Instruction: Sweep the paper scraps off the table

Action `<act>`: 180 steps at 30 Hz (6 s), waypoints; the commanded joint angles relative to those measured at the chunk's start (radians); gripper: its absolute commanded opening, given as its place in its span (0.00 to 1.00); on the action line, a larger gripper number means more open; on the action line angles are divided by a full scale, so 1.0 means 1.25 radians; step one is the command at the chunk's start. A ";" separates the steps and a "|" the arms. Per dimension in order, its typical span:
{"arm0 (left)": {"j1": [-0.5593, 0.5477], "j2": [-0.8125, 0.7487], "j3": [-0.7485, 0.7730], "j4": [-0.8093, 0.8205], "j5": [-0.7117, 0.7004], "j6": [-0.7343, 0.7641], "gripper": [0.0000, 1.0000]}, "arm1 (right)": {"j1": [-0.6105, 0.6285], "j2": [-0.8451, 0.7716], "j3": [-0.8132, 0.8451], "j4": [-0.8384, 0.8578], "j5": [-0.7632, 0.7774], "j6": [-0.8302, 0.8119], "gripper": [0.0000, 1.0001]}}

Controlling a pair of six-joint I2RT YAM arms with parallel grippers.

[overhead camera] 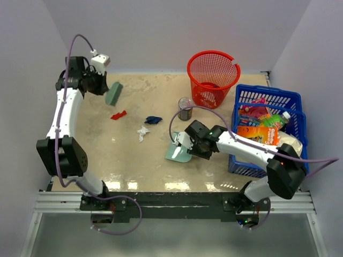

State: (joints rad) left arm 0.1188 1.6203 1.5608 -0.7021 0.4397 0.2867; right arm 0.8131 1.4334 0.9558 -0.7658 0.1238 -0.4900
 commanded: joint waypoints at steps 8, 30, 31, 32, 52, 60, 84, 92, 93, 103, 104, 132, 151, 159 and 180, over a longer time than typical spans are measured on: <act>0.004 0.242 0.193 -0.122 -0.276 0.176 0.00 | 0.002 0.069 0.080 -0.043 -0.019 0.100 0.00; -0.204 0.192 0.036 -0.335 0.203 0.106 0.00 | 0.002 0.134 0.105 -0.052 -0.041 0.118 0.00; -0.204 0.187 0.041 -0.338 0.199 0.094 0.00 | 0.002 0.134 0.105 -0.051 -0.040 0.117 0.00; -0.203 0.183 0.058 -0.338 0.188 0.089 0.00 | 0.002 0.133 0.105 -0.052 -0.041 0.117 0.00; -0.172 0.093 -0.002 -0.408 -0.073 0.080 0.00 | 0.002 0.095 0.043 -0.057 -0.016 0.080 0.00; -0.247 0.182 0.018 -0.375 0.070 -0.011 0.00 | 0.004 0.115 0.070 -0.054 -0.028 0.082 0.00; -0.174 0.164 0.191 -0.462 0.383 0.087 0.00 | 0.004 0.049 -0.006 -0.032 0.024 0.053 0.00; -0.170 -0.091 -0.080 -0.492 0.361 0.488 0.00 | 0.004 0.046 -0.007 -0.025 0.019 0.048 0.00; -0.177 -0.100 -0.114 -0.492 0.369 0.493 0.00 | 0.004 0.047 -0.007 -0.027 0.019 0.048 0.00; -0.294 -0.100 -0.253 -0.490 0.490 0.422 0.00 | 0.004 0.063 0.004 -0.022 0.018 0.050 0.00; -0.298 -0.097 -0.262 -0.467 0.496 0.402 0.00 | 0.004 0.063 0.001 -0.023 0.018 0.050 0.00; -0.134 0.060 0.008 -0.491 0.540 0.352 0.00 | 0.004 0.061 -0.007 -0.012 0.076 0.012 0.00; -0.126 0.029 -0.034 -0.187 -0.184 -0.014 0.00 | 0.005 0.084 0.020 -0.045 0.040 -0.017 0.00; -0.128 0.051 -0.160 -0.173 -0.034 -0.070 0.00 | 0.005 0.092 0.031 -0.056 -0.001 -0.020 0.00; -0.249 0.132 -0.055 -0.137 0.380 -0.164 0.00 | 0.007 0.098 0.064 -0.056 -0.066 0.023 0.00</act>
State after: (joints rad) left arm -0.2424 1.8175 1.4189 -0.8715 0.8608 0.0887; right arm 0.8135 1.5661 1.0004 -0.8162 0.0872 -0.4866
